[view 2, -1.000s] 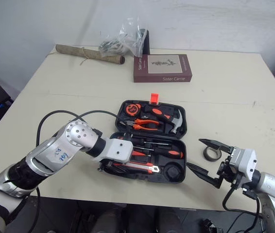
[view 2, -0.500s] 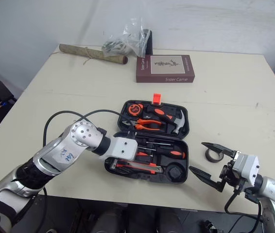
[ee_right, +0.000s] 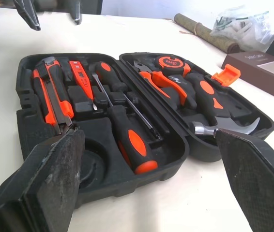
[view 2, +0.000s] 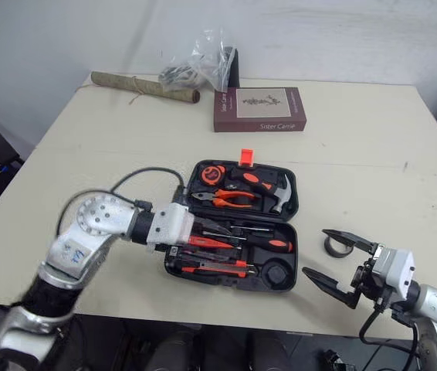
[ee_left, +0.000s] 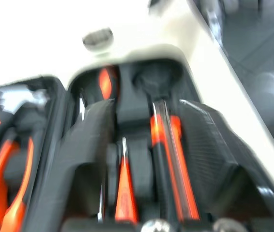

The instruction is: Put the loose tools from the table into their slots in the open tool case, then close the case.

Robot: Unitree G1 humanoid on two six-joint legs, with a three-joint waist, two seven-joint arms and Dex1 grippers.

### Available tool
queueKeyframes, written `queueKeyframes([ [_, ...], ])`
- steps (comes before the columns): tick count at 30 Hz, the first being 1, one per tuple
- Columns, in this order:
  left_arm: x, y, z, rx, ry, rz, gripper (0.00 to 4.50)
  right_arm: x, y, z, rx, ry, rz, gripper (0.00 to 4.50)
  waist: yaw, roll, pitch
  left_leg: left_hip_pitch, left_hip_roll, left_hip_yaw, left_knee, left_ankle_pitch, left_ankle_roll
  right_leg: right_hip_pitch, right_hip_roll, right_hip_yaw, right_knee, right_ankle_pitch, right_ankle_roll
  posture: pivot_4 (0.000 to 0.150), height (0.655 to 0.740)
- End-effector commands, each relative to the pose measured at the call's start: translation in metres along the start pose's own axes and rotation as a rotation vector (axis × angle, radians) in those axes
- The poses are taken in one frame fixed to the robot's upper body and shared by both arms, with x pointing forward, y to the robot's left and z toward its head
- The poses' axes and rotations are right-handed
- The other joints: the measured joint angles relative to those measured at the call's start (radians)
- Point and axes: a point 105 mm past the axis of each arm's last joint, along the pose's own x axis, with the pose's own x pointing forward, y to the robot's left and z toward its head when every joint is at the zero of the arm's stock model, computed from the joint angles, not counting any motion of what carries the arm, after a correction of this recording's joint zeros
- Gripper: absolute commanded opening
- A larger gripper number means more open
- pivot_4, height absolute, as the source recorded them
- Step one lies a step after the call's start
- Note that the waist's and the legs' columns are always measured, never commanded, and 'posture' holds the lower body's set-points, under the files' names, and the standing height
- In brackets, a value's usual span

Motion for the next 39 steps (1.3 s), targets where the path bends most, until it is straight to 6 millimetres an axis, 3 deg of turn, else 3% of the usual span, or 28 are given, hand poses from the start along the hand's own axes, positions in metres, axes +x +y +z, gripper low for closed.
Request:
queueKeyframes([
  [1, -0.003, -0.010, -0.019, 0.026, 0.043, -0.020, 0.13, -0.001, -0.003, 0.013, -0.037, -0.024, -0.012, 4.50, 0.000, 0.000, 0.000, 0.000, 0.000, 0.000, 0.000, 0.000, 0.000, 0.000, 0.000, 0.000, 0.000, 0.000, 0.000, 0.150, 0.7400],
  [12, 0.008, -0.010, -0.073, -0.087, 0.196, 0.069, 0.02, -0.003, -0.004, 0.011, -0.025, -0.007, -0.009, 4.50, 0.006, 0.000, 0.000, 0.001, -0.001, 0.000, 0.000, -0.001, 0.002, 0.002, -0.001, 0.000, -0.001, 0.001, 0.001, 0.150, 0.7400],
  [16, 0.003, -0.022, -0.089, -0.182, 0.291, 0.018, 0.02, -0.003, -0.003, 0.011, -0.022, -0.005, -0.007, 4.50, 0.003, 0.002, -0.002, 0.007, -0.001, 0.000, -0.001, -0.001, 0.002, 0.009, -0.001, 0.000, -0.002, 0.001, 0.001, 0.150, 0.7400],
  [20, 0.008, -0.027, -0.080, -0.207, 0.240, -0.003, 0.02, -0.005, -0.002, 0.012, -0.021, -0.004, -0.006, 4.50, 0.001, 0.003, -0.003, 0.016, -0.001, 0.000, -0.007, -0.002, 0.002, 0.018, -0.001, 0.000, -0.006, 0.001, 0.001, 0.150, 0.7400],
  [25, 0.013, -0.018, -0.046, -0.088, 0.045, 0.027, 0.02, -0.007, -0.002, 0.013, -0.020, 0.000, -0.008, 4.50, 0.001, 0.004, -0.003, 0.016, -0.001, 0.000, -0.007, -0.002, 0.002, 0.017, -0.001, 0.000, -0.007, 0.000, 0.001, 0.150, 0.7400],
  [29, 0.011, -0.013, -0.039, -0.051, 0.011, 0.058, 0.02, -0.008, -0.001, 0.013, -0.016, 0.003, -0.010, 4.50, 0.002, 0.003, -0.002, 0.014, -0.001, 0.000, -0.007, -0.002, 0.002, 0.015, -0.001, 0.000, -0.007, 0.000, 0.001, 0.150, 0.7400],
  [34, 0.008, -0.013, -0.050, -0.071, 0.072, 0.065, 0.02, -0.008, -0.001, 0.012, -0.005, 0.007, -0.008, 4.50, 0.002, 0.003, -0.002, 0.014, -0.001, 0.000, -0.007, -0.002, 0.002, 0.015, -0.001, 0.000, -0.007, 0.000, 0.001, 0.150, 0.7400],
  [39, 0.008, -0.016, -0.077, -0.164, 0.223, 0.062, 0.02, -0.006, 0.000, 0.010, 0.002, 0.006, -0.009, 4.50, 0.002, 0.003, -0.002, 0.014, -0.001, 0.000, -0.007, -0.002, 0.003, 0.015, -0.001, 0.000, -0.007, 0.000, 0.001, 0.150, 0.7400],
])
